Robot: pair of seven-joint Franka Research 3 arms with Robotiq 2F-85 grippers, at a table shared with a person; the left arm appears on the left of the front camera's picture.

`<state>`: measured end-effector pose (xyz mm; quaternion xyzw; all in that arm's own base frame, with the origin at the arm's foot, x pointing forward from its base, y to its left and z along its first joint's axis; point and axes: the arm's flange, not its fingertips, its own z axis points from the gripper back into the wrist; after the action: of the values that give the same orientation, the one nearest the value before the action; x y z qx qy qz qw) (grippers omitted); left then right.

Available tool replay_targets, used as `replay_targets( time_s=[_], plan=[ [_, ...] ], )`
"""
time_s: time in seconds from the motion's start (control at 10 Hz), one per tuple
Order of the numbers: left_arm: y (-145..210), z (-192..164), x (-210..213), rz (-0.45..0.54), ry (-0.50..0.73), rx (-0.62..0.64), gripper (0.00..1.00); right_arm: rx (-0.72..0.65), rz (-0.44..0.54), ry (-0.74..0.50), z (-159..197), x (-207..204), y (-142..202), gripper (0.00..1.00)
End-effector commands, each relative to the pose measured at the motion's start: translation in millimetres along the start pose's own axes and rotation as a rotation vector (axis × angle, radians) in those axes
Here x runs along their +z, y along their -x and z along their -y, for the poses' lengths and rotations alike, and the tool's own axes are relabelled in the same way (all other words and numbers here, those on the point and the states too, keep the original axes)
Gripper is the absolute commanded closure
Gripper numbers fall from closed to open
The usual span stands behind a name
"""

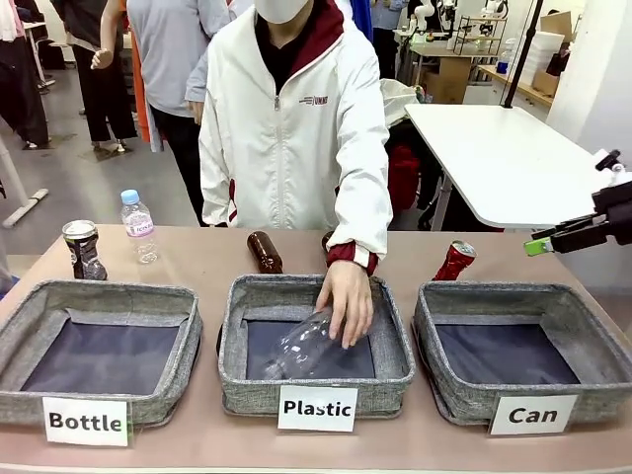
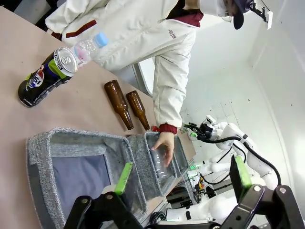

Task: Sort the can waste into the basket.
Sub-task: Pick up the can waste from the table and place it in the right Fabric basket.

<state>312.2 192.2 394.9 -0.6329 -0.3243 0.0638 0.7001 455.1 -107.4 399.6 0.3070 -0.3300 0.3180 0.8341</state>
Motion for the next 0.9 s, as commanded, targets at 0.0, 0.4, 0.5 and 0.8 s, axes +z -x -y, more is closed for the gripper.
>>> replay_targets(
  time_s=[0.0, 0.4, 0.5, 0.8],
  plan=[
    [-0.5, 1.2, -0.5, 0.016, 0.023, -0.018, 0.00, 0.019, 0.027, 0.038, -25.1, 16.9, 5.9, 0.00],
    [-0.5, 1.2, -0.5, 0.016, 0.023, -0.018, 0.00, 0.360, 0.037, -0.102, 52.0, -28.2, -0.9, 0.00],
    [-0.5, 1.2, -0.5, 0.016, 0.023, -0.018, 0.00, 0.443, 0.038, -0.109, 62.3, -36.6, -2.3, 0.00],
    [-0.5, 1.2, -0.5, 0.016, 0.023, -0.018, 0.00, 0.546, 0.031, -0.164, 102.5, -69.5, -7.0, 0.00]
  ],
)
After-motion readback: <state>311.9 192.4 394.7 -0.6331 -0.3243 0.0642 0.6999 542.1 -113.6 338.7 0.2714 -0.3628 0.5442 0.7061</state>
